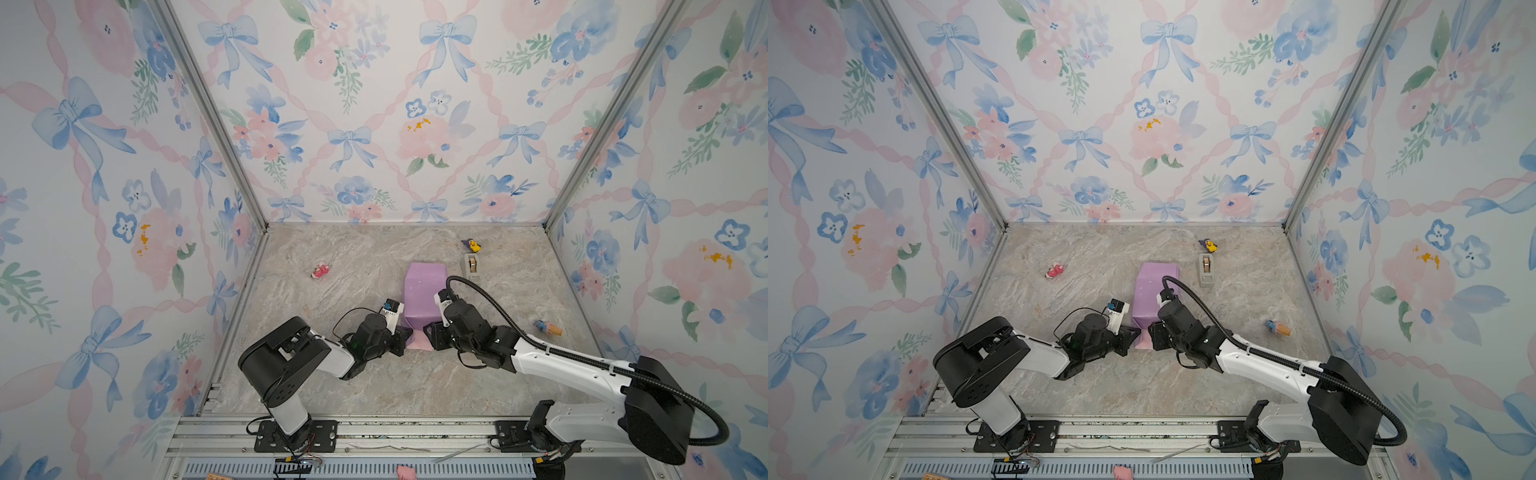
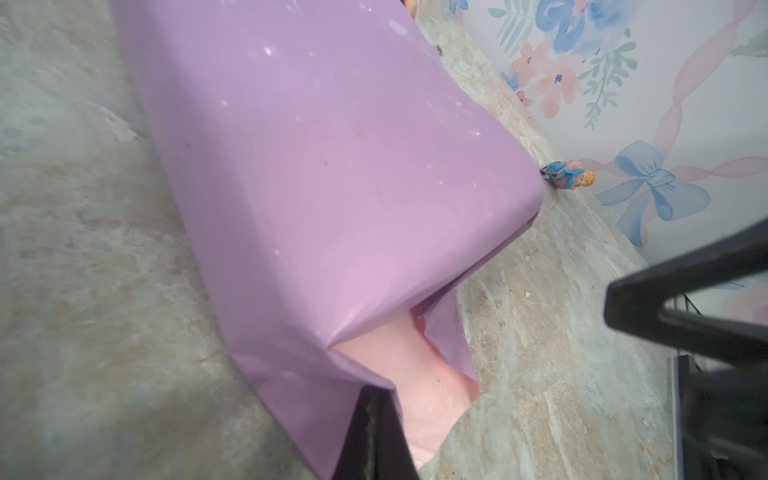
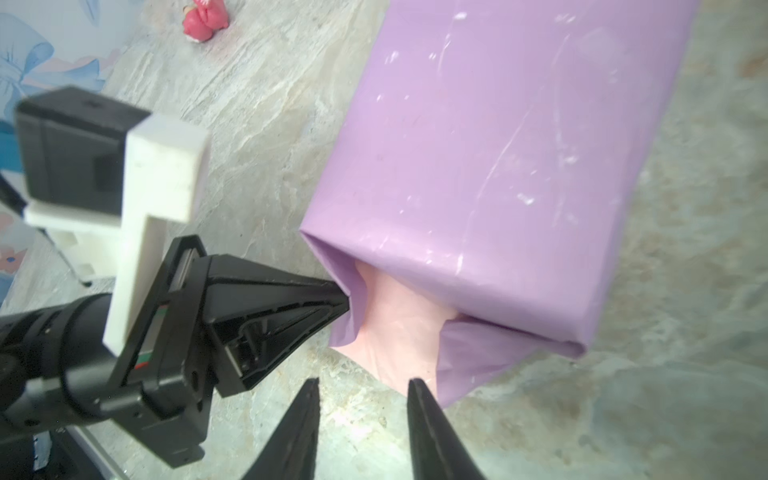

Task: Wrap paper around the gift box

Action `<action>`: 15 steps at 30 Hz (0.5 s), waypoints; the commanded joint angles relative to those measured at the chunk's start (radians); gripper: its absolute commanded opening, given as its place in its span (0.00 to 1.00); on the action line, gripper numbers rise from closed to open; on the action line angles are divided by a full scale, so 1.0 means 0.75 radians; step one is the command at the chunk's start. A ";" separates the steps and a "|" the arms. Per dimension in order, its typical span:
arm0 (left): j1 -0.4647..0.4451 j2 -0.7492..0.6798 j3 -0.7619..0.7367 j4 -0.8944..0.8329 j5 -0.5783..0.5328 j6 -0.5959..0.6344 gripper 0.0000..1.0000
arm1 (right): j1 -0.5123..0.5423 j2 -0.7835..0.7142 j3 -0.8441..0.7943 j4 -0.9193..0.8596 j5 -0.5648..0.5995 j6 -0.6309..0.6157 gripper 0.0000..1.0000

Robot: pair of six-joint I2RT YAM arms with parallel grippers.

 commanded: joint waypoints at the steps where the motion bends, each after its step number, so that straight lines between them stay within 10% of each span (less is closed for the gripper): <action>1: 0.010 -0.073 -0.016 0.028 -0.012 0.034 0.03 | -0.083 0.003 0.087 -0.222 0.001 -0.025 0.44; 15: 0.028 -0.127 -0.129 0.029 -0.084 0.016 0.04 | -0.400 0.274 0.305 -0.374 -0.250 -0.147 0.49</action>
